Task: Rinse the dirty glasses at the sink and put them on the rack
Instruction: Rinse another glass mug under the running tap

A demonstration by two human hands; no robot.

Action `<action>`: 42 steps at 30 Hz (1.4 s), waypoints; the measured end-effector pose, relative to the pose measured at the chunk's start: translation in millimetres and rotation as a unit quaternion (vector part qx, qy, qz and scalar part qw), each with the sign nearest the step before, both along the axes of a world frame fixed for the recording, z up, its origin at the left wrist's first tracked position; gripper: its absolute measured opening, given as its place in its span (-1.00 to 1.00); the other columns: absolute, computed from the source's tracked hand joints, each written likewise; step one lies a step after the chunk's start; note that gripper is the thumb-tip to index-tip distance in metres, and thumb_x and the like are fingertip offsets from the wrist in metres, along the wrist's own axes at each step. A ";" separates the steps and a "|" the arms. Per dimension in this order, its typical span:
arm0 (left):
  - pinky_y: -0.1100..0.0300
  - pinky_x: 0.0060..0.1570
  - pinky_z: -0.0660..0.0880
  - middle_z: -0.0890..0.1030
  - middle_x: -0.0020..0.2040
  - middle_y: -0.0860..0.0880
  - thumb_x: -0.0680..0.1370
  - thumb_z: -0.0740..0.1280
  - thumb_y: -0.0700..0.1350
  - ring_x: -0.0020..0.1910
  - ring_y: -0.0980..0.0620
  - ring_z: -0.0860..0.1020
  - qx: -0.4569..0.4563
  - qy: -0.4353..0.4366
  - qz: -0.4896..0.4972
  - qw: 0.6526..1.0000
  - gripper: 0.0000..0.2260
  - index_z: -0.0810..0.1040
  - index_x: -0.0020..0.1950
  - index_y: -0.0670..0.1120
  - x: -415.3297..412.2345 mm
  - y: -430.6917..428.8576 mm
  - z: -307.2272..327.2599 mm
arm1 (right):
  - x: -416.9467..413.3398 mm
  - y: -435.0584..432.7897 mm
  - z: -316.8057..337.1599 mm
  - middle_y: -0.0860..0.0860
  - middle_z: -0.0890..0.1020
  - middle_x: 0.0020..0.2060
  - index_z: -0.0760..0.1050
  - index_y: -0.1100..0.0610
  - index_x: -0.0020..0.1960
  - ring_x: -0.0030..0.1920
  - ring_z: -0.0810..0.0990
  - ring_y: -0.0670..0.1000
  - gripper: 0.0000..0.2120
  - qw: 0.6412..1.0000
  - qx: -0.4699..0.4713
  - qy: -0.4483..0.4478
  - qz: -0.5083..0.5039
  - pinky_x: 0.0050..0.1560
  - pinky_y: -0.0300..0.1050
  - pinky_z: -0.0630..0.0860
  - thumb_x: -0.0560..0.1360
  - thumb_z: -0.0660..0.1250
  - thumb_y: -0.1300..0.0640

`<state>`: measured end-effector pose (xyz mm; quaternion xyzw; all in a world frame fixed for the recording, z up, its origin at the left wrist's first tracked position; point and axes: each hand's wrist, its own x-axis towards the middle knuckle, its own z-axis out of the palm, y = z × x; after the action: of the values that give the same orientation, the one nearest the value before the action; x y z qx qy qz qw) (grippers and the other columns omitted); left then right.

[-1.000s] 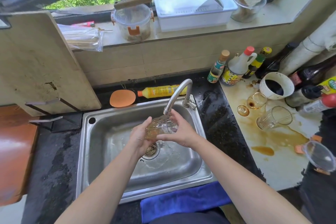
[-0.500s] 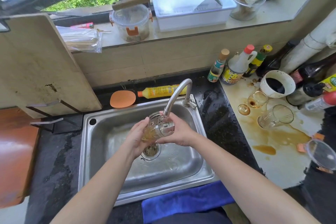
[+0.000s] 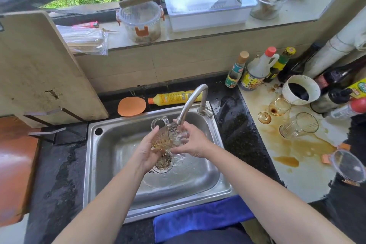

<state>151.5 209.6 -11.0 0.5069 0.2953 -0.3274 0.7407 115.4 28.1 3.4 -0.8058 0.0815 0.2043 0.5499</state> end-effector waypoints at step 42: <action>0.22 -0.27 0.44 0.64 -0.10 -0.03 0.48 0.47 -0.03 -0.25 0.06 0.53 -0.006 -0.024 0.014 1.000 -0.78 0.58 0.07 -0.04 8.7 -2.0 2.8 | 0.0 20.0 1.5 -0.03 0.56 0.23 0.36 -0.05 0.39 0.21 0.58 -0.03 -0.28 0.972 0.131 0.091 -0.171 0.14 0.00 0.65 0.35 0.64 -0.07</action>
<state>160.2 207.6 -8.2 0.5054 0.2830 -0.3065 0.7553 115.5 48.1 4.9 -0.6787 0.2403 0.1888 0.6678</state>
